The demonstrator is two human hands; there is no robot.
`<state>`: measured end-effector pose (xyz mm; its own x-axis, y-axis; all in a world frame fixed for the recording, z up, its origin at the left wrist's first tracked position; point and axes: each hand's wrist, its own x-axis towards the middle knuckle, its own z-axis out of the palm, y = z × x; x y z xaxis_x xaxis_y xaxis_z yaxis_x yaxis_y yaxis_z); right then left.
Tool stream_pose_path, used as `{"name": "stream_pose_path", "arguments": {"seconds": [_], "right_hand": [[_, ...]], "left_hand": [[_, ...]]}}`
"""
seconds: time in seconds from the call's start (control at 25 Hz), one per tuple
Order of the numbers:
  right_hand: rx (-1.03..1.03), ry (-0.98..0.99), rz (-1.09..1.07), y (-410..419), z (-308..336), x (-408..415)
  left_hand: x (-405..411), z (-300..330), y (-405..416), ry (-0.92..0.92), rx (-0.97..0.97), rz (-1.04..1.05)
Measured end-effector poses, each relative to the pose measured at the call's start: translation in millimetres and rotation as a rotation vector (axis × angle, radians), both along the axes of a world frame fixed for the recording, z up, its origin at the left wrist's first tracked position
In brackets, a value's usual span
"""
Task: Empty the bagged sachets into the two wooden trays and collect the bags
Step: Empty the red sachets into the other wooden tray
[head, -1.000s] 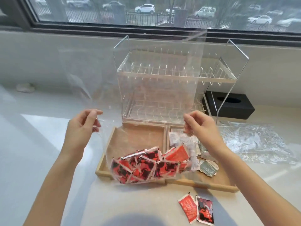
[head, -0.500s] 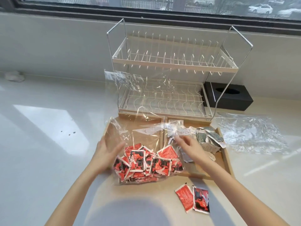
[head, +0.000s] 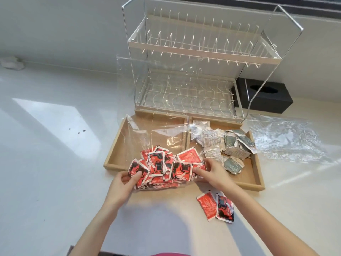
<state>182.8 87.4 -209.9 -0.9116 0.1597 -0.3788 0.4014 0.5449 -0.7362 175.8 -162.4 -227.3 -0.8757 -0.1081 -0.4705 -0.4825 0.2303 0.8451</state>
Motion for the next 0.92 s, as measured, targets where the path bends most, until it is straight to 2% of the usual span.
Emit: {"name": "stream_pose_path", "arguments": {"seconds": [0.16, 0.28, 0.4, 0.52, 0.72, 0.92], "right_hand": [[-0.246, 0.047, -0.039, -8.4, 13.9, -2.5], [-0.302, -0.031, -0.055, -10.0, 26.4, -1.3], [-0.440, -0.144, -0.079, -5.2, 50.8, -2.9], [-0.590, -0.124, -0.113, 1.8, 80.9, -10.3], [-0.624, -0.028, -0.114, -0.8, 112.5, -16.7], [-0.604, 0.005, -0.115, -3.0, 118.9, -14.9]], "left_hand": [[-5.3, 17.2, -2.8, 0.019, 0.238, -0.056], [-15.3, 30.3, -12.0, -0.019, 0.329, -0.138], [-24.6, 56.1, -15.8, -0.019, 0.316, -0.188], [-33.3, 83.1, -17.1, 0.003, 0.250, -0.204], [-36.5, 105.9, -15.7, 0.085, 0.203, -0.141], [-37.4, 113.4, -9.8, 0.068, 0.207, -0.077]]}}
